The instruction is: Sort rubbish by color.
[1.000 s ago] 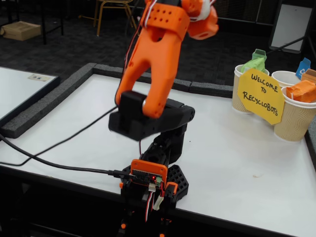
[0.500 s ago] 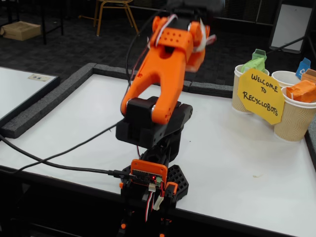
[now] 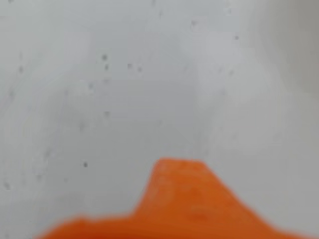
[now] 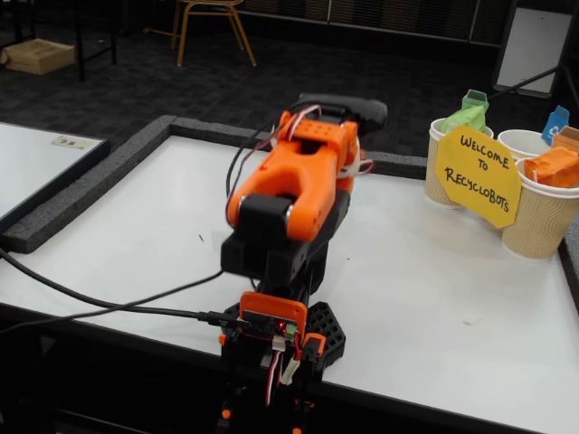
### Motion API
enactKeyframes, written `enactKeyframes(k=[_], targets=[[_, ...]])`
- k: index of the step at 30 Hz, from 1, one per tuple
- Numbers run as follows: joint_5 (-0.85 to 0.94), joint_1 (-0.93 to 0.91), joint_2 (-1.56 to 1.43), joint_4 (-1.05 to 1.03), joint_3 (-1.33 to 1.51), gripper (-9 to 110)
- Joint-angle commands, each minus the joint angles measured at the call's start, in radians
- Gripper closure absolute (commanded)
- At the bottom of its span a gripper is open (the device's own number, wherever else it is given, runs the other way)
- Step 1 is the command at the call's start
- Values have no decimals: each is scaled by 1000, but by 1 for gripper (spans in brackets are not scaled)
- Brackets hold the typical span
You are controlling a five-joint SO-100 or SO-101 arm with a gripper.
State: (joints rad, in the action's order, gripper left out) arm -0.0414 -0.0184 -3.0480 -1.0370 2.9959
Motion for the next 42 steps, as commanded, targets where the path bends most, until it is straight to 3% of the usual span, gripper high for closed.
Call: enactKeyframes(k=[1, 12, 42], targets=[[-21, 34, -64, -2, -21, 101], [-21, 84, -239, -158, 25, 100], [-20, 64, -241, -176, 20, 101]])
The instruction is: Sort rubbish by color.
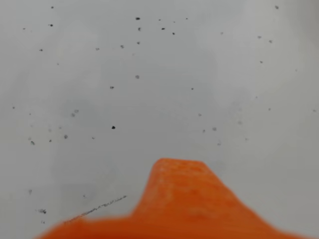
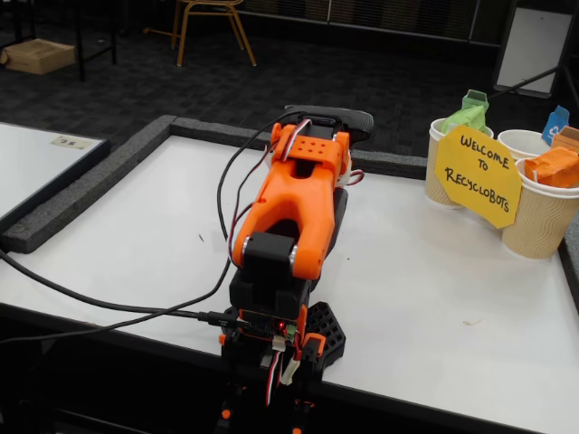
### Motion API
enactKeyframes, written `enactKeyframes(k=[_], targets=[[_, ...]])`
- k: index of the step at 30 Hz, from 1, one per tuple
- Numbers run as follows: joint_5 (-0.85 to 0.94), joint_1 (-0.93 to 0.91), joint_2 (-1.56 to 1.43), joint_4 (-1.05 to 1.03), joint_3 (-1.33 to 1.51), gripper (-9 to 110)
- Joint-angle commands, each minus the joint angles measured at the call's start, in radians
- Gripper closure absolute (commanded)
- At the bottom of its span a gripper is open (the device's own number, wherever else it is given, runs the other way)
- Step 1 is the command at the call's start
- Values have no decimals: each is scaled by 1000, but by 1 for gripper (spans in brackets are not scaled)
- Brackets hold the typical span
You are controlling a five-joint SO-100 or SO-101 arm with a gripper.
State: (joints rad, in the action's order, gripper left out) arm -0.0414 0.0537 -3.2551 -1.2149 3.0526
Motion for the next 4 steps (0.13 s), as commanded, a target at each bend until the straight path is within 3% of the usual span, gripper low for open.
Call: enactKeyframes(k=[1, 4], targets=[[-20, -8, -34, 2, -37, 101], [-20, -8, -34, 2, -37, 101]])
